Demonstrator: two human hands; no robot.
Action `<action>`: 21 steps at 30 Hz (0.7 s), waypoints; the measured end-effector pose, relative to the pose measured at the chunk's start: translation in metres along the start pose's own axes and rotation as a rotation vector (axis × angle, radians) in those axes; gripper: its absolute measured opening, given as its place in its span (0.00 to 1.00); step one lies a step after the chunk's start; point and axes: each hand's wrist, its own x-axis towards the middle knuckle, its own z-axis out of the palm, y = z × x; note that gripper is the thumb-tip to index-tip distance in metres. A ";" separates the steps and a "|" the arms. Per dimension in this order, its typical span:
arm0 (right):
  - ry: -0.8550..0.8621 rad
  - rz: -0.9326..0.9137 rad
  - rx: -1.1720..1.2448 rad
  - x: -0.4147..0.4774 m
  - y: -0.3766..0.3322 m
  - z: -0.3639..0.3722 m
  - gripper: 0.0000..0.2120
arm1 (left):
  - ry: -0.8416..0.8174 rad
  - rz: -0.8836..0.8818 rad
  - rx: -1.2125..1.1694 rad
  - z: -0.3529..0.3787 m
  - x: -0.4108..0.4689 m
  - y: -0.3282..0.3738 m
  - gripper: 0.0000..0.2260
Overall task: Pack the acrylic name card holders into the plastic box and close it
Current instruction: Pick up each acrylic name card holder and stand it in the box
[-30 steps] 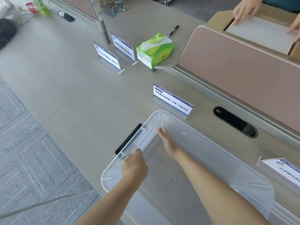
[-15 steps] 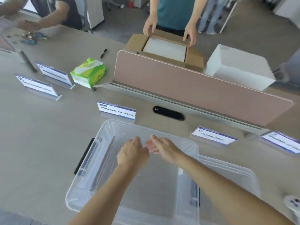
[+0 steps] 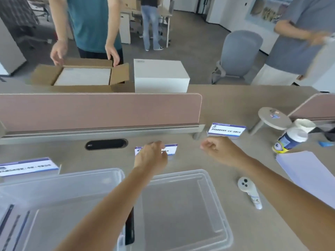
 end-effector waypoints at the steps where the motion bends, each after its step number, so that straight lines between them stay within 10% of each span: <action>1: 0.018 -0.015 -0.005 0.005 0.023 -0.013 0.04 | 0.027 0.029 0.021 0.012 0.010 0.017 0.12; 10: 0.320 -0.177 -0.488 0.063 0.207 -0.097 0.06 | 0.089 0.283 0.382 0.105 0.123 0.166 0.15; 21: 0.055 -0.101 -0.849 0.189 0.352 -0.103 0.14 | -0.115 0.445 0.747 0.228 0.287 0.244 0.19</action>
